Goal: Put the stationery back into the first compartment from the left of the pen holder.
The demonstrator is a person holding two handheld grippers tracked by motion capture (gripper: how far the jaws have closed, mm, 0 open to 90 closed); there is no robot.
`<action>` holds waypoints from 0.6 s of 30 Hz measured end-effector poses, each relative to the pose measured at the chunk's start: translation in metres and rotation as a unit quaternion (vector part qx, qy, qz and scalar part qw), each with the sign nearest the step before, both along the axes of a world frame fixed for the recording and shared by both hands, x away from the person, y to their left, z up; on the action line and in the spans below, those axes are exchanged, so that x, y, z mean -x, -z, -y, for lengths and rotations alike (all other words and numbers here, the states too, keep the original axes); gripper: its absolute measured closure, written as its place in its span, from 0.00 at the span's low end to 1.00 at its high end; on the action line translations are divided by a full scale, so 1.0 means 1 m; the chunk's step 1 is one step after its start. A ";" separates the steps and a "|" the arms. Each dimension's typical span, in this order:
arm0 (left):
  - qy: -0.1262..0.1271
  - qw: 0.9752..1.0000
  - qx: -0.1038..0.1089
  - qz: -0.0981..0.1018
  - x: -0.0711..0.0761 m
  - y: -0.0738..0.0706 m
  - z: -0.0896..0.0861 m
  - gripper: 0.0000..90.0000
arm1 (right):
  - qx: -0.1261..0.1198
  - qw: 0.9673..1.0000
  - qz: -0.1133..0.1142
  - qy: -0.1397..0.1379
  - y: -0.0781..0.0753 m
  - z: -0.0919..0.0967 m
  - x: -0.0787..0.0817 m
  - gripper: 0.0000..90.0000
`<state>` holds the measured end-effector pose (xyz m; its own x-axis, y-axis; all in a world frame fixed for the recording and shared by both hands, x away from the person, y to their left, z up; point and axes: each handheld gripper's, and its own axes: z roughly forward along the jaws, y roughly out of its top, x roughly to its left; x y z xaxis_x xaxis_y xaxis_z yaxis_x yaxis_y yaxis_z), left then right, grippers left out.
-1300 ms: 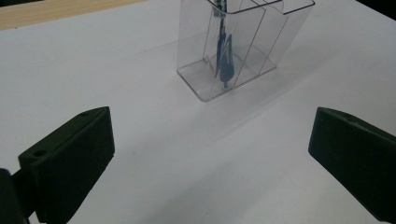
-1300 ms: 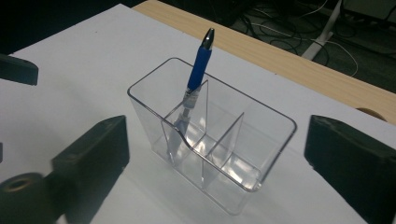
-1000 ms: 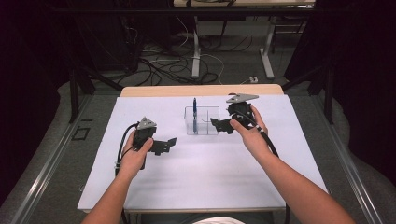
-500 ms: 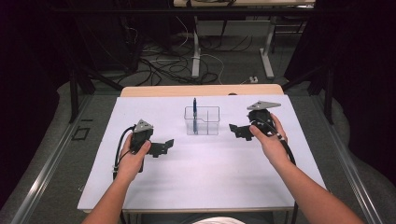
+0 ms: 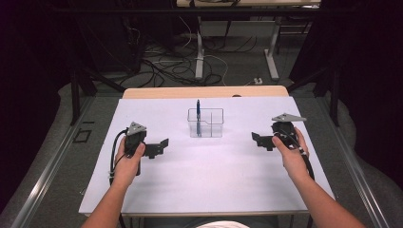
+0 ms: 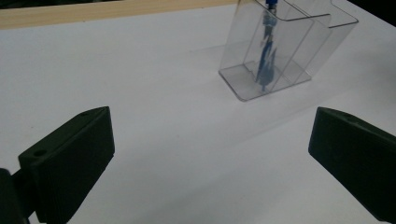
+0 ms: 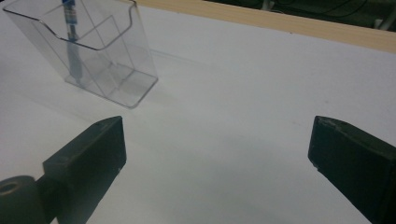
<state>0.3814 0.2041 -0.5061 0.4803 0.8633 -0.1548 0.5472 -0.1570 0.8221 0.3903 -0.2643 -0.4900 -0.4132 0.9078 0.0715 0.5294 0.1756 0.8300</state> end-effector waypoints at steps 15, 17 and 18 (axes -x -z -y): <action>-0.054 0.999 0.002 -0.001 -0.006 0.009 -0.027 0.00 | -0.016 0.997 -0.014 0.071 0.030 0.048 -0.001 0.07; -0.059 0.998 0.002 -0.005 -0.006 0.011 -0.030 0.00 | -0.016 0.997 -0.010 0.069 0.033 0.052 -0.002 0.09; -0.059 0.998 0.002 -0.005 -0.007 0.013 -0.032 0.00 | -0.015 0.997 -0.010 0.072 0.036 0.053 -0.003 0.09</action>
